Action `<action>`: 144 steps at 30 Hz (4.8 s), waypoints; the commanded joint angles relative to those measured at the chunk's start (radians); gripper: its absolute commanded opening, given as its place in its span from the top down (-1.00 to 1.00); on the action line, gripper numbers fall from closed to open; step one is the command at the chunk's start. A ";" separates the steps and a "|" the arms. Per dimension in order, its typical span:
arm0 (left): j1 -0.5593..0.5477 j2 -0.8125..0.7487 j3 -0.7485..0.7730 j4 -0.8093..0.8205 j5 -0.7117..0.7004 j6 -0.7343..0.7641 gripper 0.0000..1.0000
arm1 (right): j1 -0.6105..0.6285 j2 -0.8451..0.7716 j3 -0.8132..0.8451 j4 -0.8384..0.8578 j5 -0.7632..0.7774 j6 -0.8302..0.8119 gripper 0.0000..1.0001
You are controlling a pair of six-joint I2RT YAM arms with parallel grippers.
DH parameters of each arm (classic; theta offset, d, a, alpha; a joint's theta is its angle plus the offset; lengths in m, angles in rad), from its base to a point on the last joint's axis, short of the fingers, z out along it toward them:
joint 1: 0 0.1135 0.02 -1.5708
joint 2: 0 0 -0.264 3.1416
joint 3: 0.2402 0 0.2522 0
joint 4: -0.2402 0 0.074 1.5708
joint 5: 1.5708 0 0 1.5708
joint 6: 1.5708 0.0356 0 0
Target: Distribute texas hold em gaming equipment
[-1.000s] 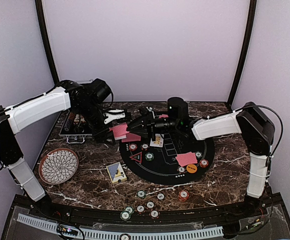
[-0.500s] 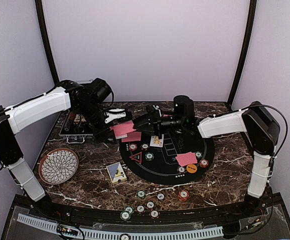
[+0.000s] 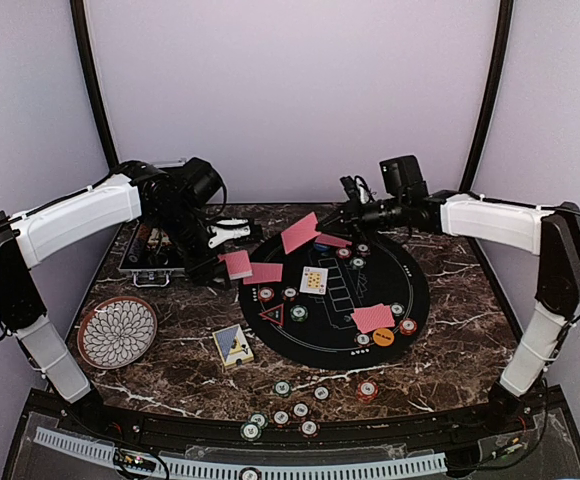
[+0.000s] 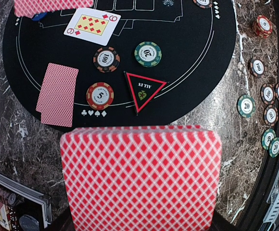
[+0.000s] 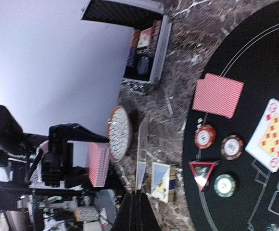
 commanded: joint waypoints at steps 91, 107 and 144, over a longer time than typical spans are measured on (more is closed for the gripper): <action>0.004 -0.046 0.020 -0.070 0.032 0.009 1.00 | -0.032 0.271 -0.102 -0.084 0.283 -0.218 -0.25; 0.004 -0.055 0.009 -0.069 0.033 0.009 1.00 | -0.048 0.289 -0.012 -0.095 0.305 -0.202 -0.17; 0.004 -0.043 0.023 -0.049 0.037 0.007 1.00 | 0.286 0.298 0.076 0.555 -0.099 0.359 -0.64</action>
